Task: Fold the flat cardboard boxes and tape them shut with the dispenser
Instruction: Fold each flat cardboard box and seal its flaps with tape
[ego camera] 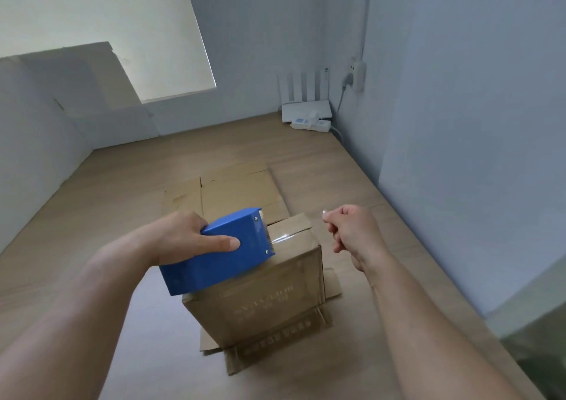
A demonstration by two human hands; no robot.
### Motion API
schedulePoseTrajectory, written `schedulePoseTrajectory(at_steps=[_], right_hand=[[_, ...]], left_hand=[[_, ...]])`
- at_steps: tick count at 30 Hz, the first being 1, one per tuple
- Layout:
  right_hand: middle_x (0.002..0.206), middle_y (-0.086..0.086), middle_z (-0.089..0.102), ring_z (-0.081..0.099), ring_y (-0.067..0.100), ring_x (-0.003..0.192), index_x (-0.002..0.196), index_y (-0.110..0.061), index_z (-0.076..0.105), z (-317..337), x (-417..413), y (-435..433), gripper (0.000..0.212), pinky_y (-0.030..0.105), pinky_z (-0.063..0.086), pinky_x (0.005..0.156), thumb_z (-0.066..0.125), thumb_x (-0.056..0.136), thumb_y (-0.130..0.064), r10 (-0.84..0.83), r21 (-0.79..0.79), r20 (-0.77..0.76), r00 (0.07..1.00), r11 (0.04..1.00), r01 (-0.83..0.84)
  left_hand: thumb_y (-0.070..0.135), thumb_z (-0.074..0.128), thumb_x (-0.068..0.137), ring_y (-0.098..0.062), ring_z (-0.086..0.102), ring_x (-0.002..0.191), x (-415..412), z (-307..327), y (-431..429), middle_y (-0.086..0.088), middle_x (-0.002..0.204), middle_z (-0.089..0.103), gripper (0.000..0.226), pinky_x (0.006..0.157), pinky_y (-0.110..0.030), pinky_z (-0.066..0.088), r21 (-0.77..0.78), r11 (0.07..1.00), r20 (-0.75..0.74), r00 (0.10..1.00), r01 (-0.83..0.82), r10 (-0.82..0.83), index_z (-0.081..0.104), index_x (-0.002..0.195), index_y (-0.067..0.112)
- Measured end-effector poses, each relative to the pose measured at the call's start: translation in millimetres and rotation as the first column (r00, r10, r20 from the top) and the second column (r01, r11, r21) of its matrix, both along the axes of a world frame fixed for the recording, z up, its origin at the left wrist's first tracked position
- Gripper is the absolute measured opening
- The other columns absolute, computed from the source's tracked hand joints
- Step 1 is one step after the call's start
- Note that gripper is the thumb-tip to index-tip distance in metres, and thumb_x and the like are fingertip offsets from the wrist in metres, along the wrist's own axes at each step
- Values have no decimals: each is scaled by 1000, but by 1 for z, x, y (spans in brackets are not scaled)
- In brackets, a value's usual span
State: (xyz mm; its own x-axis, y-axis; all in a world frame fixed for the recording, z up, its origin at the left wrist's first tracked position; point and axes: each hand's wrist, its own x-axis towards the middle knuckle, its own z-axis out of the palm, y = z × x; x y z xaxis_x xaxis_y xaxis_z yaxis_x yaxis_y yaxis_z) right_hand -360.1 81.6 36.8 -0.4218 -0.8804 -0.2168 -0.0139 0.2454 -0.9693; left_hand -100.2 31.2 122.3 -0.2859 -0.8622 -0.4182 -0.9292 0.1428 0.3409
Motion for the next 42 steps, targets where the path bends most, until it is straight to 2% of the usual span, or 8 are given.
schedulePoseTrajectory(at_steps=[12, 18, 22, 26, 30, 34, 38, 42], right_hand=[[60, 1, 51, 40, 10, 43, 75, -4, 59, -27, 1, 0, 17, 25, 42, 41, 58, 91, -10, 73, 25, 95, 993, 997, -76], [60, 0, 44, 33, 8, 43, 73, -12, 59, -36, 8, -7, 20, 19, 30, 41, 61, 90, -22, 76, 153, 255, 964, 981, -118], [64, 3, 42, 35, 15, 50, 83, -11, 58, -44, 1, -3, 28, 21, 32, 41, 73, 78, -35, -24, 294, 60, 998, 956, 5], [73, 6, 59, 53, 22, 64, 76, -12, 60, -42, 11, 4, 25, 42, 50, 64, 51, 92, -29, -99, 107, -220, 971, 986, 125], [71, 2, 55, 52, 21, 67, 69, -11, 54, -20, 38, -4, 51, 31, 34, 53, 35, 98, -48, 36, 130, -486, 873, 991, 31], [89, 4, 57, 52, 22, 81, 84, -14, 50, -28, 50, -10, 29, 31, 35, 64, 44, 98, -39, 11, 123, -451, 893, 991, 50], [74, 1, 47, 45, 22, 74, 67, -16, 38, -28, 43, -13, 35, 32, 32, 64, 46, 98, -30, -6, 62, -430, 903, 997, 36], [65, -1, 42, 40, 19, 67, 65, -13, 37, -27, 45, -8, 35, 33, 30, 61, 48, 97, -25, -4, 44, -431, 902, 999, 26]], left_hand=[[85, 48, 57, -15, 63, 68, 9, -7, 14, 1, 75, 67, 76, 59, -22, 43, -26, 999, -39, 999, -21, 20, 65, 84, 16], [98, 39, 46, -18, 67, 75, 8, -12, 14, 1, 80, 70, 93, 63, -25, 47, -67, 998, -29, 1000, -3, 1, 66, 87, 19], [99, 40, 44, -19, 68, 76, 11, -13, 13, 1, 80, 71, 95, 64, -28, 49, -65, 998, -34, 999, -14, 12, 66, 86, 19], [102, 37, 33, -19, 68, 76, 9, -14, 14, 0, 80, 70, 102, 64, -28, 48, -78, 997, -12, 1000, 7, -8, 66, 85, 19], [88, 46, 52, -22, 67, 80, 7, -11, 12, -3, 83, 70, 82, 64, -27, 45, -64, 998, 3, 1000, -7, 7, 65, 85, 15], [83, 46, 54, -21, 67, 82, 5, -5, 8, -4, 86, 69, 80, 66, -28, 47, -33, 999, 38, 999, 16, -14, 66, 90, 14], [83, 50, 58, -17, 66, 80, 1, 10, -1, -1, 87, 69, 75, 72, -29, 49, 4, 1000, 21, 1000, -9, 9, 67, 91, 18], [94, 49, 36, -15, 69, 78, 6, 17, -8, 3, 84, 72, 92, 74, -30, 50, 70, 998, -10, 1000, -9, 10, 69, 89, 22]])
